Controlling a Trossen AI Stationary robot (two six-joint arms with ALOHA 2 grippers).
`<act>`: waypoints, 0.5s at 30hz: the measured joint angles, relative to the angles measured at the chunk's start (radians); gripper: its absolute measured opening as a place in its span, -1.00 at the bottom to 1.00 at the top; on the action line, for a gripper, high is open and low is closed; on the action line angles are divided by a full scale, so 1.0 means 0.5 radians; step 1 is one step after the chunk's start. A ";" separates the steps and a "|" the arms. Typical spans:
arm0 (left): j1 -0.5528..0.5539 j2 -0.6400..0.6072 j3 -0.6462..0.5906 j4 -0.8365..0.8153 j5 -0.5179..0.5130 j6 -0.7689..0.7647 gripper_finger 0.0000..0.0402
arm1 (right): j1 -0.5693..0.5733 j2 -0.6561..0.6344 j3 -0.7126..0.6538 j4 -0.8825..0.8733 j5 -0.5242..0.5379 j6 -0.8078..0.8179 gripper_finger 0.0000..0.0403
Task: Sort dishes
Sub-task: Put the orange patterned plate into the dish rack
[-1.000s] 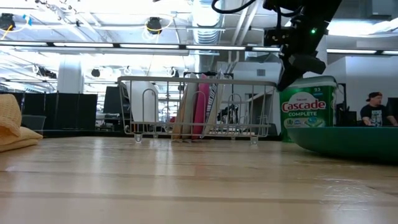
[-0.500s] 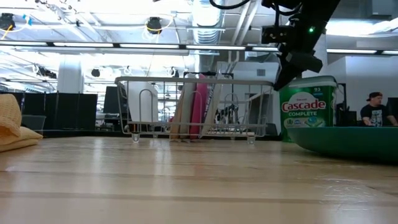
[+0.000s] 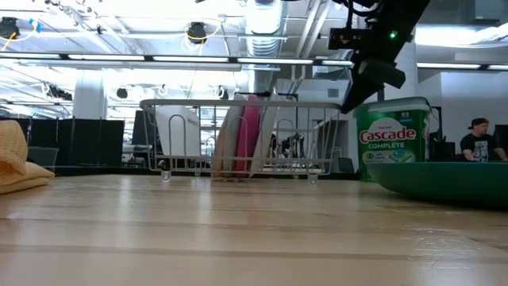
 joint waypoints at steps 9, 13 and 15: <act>0.152 0.001 -0.001 -0.515 0.148 -0.526 -0.97 | 0.022 0.000 0.001 0.003 -0.019 0.013 -1.00; 0.202 0.001 -0.001 -0.658 0.170 -0.686 -0.97 | 0.134 0.000 0.116 -0.378 -0.059 0.156 -1.00; 0.210 0.001 -0.001 -0.690 0.174 -0.722 -0.97 | 0.206 -0.001 0.201 -0.591 -0.063 0.258 -1.00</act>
